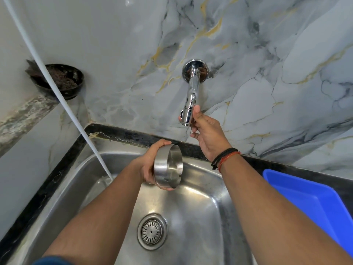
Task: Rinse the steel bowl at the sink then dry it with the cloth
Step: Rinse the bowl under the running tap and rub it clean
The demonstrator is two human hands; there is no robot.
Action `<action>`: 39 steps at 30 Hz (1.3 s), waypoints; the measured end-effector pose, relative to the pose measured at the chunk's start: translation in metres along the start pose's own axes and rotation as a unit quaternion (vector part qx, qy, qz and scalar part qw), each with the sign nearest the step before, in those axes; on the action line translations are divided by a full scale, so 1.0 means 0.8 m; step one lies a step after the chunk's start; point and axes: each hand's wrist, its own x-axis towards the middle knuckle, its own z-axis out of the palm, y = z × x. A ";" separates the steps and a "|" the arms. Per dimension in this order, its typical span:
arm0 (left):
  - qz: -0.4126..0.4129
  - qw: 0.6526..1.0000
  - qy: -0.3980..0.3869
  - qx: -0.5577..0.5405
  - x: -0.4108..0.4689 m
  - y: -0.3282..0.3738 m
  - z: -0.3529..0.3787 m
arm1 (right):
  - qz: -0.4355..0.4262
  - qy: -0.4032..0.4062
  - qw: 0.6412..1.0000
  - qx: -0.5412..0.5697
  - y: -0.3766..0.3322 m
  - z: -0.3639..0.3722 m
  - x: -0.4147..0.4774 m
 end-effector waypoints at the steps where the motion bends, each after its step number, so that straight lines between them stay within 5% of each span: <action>1: 0.021 1.000 -0.018 -0.004 -0.002 -0.001 0.000 | 0.000 -0.001 1.000 -0.001 0.000 0.000 0.000; 7: 0.134 0.967 -0.215 -0.039 0.003 -0.015 0.005 | -0.003 0.004 1.000 -0.016 0.002 -0.004 0.003; 12: 0.115 0.973 -0.058 0.193 0.000 -0.008 0.007 | -0.002 0.003 1.000 -0.019 0.003 -0.006 0.005; 16: 0.073 0.988 -0.013 0.132 0.001 -0.004 -0.008 | -0.016 0.009 1.000 -0.023 0.007 -0.004 0.006; 22: 0.079 0.996 -0.034 0.017 0.001 0.000 -0.023 | -0.028 0.127 0.965 -0.230 0.046 -0.016 -0.008; 27: 0.080 0.996 -0.044 -0.011 -0.002 0.001 -0.014 | 0.049 0.030 0.889 -0.455 0.098 -0.028 -0.020; 39: 0.111 0.985 -0.123 -0.045 -0.012 -0.007 -0.007 | 0.019 0.000 0.888 -0.459 0.095 -0.025 -0.019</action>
